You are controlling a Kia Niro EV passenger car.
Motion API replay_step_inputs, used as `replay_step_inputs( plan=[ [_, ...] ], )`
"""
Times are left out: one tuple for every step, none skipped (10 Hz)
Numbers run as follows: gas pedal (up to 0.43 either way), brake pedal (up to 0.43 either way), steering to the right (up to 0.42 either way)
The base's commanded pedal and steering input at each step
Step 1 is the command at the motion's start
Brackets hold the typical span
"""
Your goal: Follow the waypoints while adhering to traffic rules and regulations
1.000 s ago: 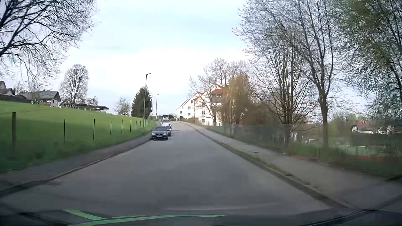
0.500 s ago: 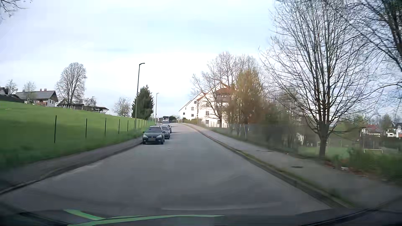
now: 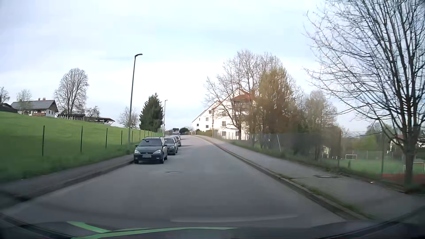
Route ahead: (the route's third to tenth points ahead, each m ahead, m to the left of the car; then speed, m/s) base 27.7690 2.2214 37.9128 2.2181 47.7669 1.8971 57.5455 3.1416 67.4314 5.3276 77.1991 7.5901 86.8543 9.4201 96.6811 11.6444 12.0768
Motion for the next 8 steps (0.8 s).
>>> replay_step_inputs(
  plan=[
    [0.087, 0.0, -0.01],
    [0.138, 0.0, -0.01],
    [0.138, 0.0, -0.01],
    [0.15, 0.0, -0.01],
    [0.157, 0.0, -0.009],
    [0.169, 0.0, -0.008],
    [0.169, 0.0, -0.008],
    [0.169, 0.0, -0.008]
  ],
)
